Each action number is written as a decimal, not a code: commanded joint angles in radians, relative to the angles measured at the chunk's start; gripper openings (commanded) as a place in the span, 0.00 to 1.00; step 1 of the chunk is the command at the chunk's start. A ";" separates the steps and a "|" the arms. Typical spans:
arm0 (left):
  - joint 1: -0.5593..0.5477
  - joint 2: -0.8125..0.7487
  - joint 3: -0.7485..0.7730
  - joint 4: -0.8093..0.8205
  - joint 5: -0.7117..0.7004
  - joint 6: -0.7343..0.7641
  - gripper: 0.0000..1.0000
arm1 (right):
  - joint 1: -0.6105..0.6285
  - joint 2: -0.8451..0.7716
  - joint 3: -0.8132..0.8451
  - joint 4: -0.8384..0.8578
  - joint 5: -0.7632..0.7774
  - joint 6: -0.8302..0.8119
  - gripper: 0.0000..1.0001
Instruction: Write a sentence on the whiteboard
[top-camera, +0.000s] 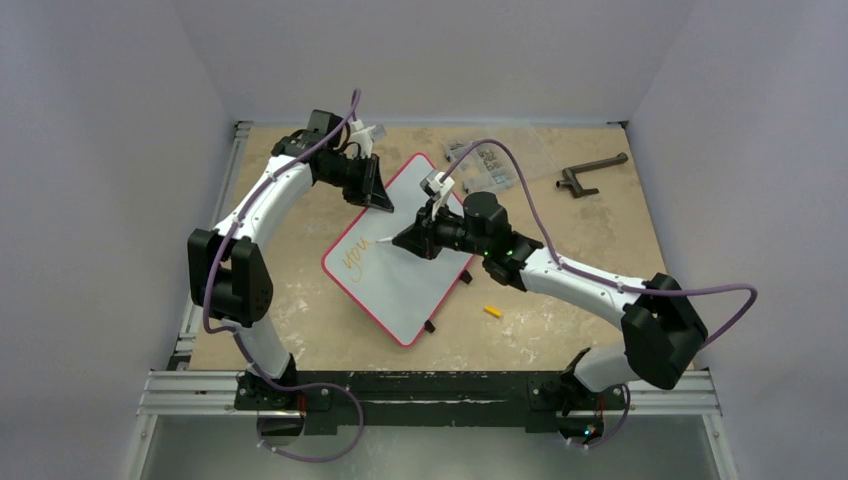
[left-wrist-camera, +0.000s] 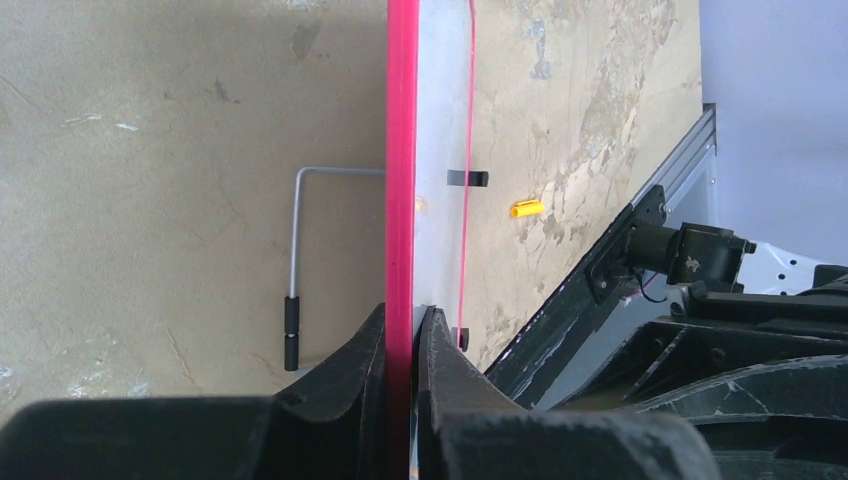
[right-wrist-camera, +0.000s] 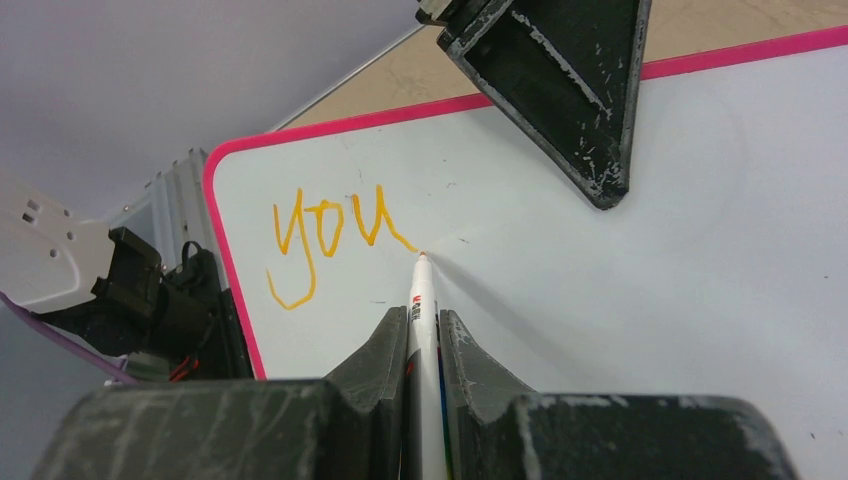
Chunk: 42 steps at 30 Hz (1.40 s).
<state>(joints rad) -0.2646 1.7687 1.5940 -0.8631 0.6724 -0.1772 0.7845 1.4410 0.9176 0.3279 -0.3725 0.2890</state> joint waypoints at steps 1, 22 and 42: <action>-0.005 -0.008 0.013 -0.043 -0.230 0.067 0.00 | -0.004 -0.058 0.009 -0.006 0.052 -0.017 0.00; -0.017 -0.055 -0.025 -0.040 -0.223 0.048 0.00 | -0.031 -0.035 0.056 0.042 0.034 -0.023 0.00; -0.017 -0.051 -0.028 -0.040 -0.225 0.055 0.00 | -0.031 0.044 0.086 0.197 -0.055 0.045 0.00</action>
<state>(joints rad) -0.2829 1.7382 1.5871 -0.8715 0.6483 -0.1997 0.7563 1.4693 0.9543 0.4583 -0.4122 0.3130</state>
